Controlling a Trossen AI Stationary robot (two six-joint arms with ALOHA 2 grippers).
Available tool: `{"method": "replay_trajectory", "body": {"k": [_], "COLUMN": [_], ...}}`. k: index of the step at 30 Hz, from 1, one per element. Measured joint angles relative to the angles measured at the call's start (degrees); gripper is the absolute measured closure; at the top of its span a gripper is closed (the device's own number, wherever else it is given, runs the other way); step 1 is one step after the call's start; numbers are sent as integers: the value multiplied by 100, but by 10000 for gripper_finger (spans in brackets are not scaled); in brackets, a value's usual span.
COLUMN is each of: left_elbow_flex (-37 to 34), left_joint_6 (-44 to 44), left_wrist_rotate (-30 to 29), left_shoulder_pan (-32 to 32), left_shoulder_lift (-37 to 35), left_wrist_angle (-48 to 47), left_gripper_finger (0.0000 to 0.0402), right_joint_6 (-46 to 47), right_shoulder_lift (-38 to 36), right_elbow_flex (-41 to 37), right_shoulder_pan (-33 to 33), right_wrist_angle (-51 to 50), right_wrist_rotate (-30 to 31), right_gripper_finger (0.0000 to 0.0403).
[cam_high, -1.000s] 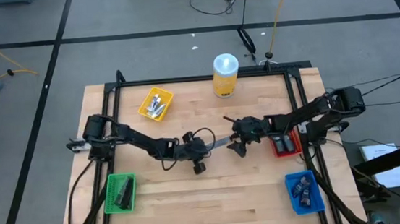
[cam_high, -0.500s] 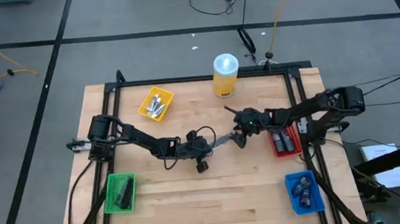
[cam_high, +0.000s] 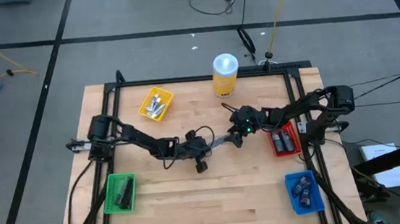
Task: Pick & Place Travel size toiletries
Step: Put the black comb into the green bin
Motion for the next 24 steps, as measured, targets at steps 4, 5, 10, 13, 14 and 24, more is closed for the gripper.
{"method": "replay_trajectory", "body": {"k": [4, 5, 10, 13, 14, 24], "left_elbow_flex": [15, 17, 17, 19, 17, 51], "left_joint_6": [-225, -302, -458, -460, -464, -1202], "left_wrist_rotate": [-56, -58, -56, 63, 161, 295], "left_shoulder_pan": [-91, -129, -261, -278, -270, 204], "left_shoulder_lift": [-602, -741, -965, -783, -667, 350], "left_wrist_angle": [-255, -407, -835, -837, -791, 184], "left_gripper_finger": [388, 385, 385, 398, 399, 399], "right_joint_6": [-15, -17, -5, 0, -2, -18], "right_shoulder_lift": [4, 4, 9, 9, 9, 15], "right_elbow_flex": [-2, -2, -9, -9, -9, -13], "right_shoulder_pan": [-70, -90, -244, -245, -243, -57], "right_wrist_angle": [-29, -41, -129, -183, -211, -158], "right_wrist_rotate": [-57, -73, -459, -578, -617, -868], "right_gripper_finger": [145, 145, 145, 145, 145, 145]}}
